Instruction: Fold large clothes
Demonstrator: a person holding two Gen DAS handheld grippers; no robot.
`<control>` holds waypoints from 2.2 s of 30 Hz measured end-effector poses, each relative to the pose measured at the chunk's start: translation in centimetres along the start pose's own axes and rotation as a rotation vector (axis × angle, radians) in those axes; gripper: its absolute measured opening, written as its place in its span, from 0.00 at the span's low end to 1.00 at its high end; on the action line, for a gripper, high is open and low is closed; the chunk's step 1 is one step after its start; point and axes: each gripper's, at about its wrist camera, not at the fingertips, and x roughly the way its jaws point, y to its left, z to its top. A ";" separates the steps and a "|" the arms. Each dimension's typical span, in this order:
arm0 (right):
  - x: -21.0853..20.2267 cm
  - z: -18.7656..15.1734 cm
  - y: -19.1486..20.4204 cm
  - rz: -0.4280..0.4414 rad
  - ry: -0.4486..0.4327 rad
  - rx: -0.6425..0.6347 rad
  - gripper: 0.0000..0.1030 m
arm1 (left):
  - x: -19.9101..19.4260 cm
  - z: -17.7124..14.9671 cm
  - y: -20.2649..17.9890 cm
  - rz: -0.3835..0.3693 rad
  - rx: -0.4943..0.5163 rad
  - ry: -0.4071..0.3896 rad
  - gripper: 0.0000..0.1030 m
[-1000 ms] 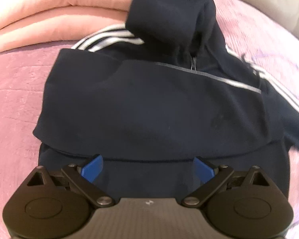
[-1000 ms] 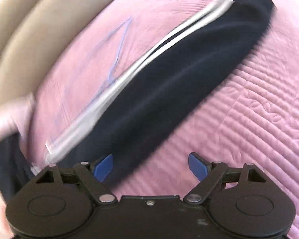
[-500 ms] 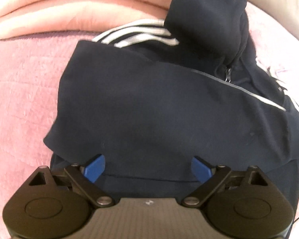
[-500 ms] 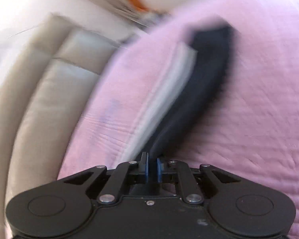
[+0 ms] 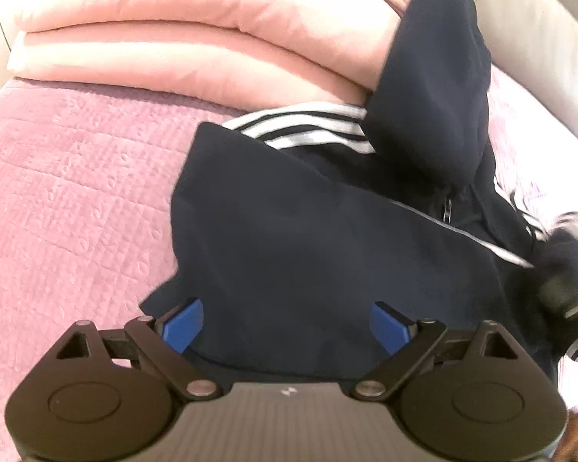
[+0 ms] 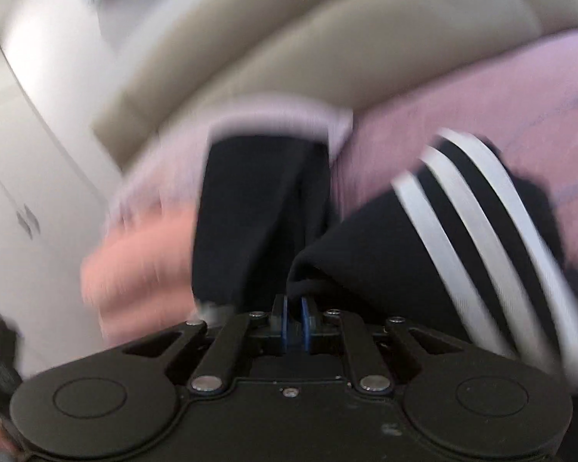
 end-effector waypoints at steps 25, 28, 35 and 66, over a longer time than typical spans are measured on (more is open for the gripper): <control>-6.7 0.3 -4.5 -0.545 -0.216 0.138 0.79 | 0.7 -0.2 1.4 -0.095 0.023 0.043 0.92; -5.0 1.7 -1.3 -0.576 -0.086 -0.172 0.78 | 0.4 0.2 1.9 -0.109 -0.001 0.042 0.92; 1.5 0.6 1.6 -0.750 0.164 -0.665 0.73 | 0.5 0.4 2.1 -0.069 0.036 0.036 0.92; 7.3 1.8 12.1 -0.041 0.144 -0.146 0.87 | -3.0 3.5 8.5 -0.071 -0.058 -0.074 0.92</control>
